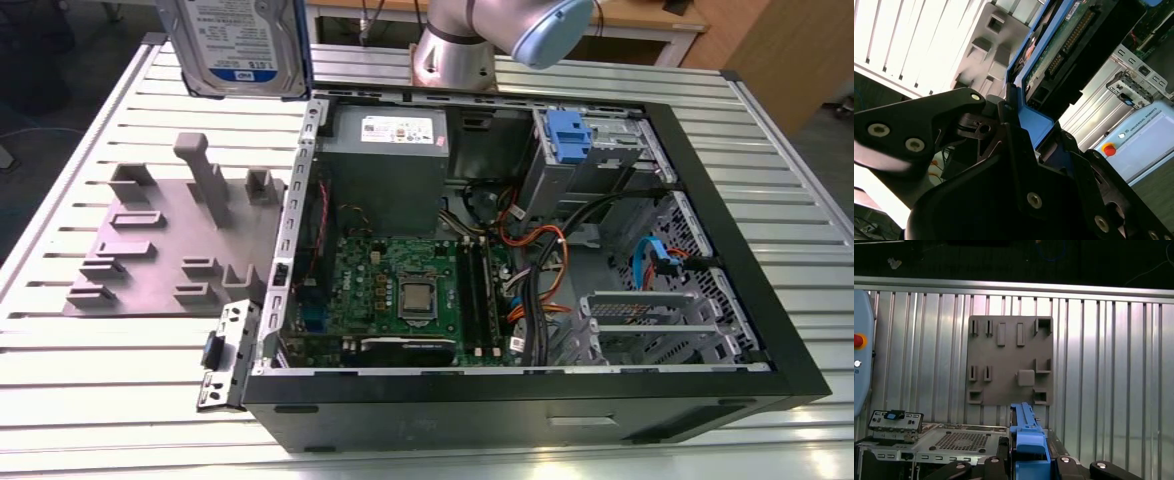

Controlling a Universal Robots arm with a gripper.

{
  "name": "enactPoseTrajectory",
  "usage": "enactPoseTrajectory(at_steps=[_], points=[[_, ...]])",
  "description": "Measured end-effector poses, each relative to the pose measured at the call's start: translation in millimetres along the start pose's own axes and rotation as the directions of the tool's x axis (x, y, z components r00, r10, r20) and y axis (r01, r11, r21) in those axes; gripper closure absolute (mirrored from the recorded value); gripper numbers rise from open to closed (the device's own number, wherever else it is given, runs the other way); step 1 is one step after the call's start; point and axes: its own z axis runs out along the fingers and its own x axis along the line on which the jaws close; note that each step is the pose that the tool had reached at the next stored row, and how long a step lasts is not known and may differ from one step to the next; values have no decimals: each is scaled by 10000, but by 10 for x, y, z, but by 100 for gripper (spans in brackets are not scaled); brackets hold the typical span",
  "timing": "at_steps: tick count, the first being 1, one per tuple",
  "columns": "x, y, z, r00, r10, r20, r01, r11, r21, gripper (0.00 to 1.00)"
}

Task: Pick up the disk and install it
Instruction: 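Pick up the disk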

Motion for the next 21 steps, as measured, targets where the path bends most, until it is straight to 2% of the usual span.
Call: enactPoseTrajectory(at_steps=[21], points=[[9,-315,-13,10000,0,1,0,10000,0,63]])
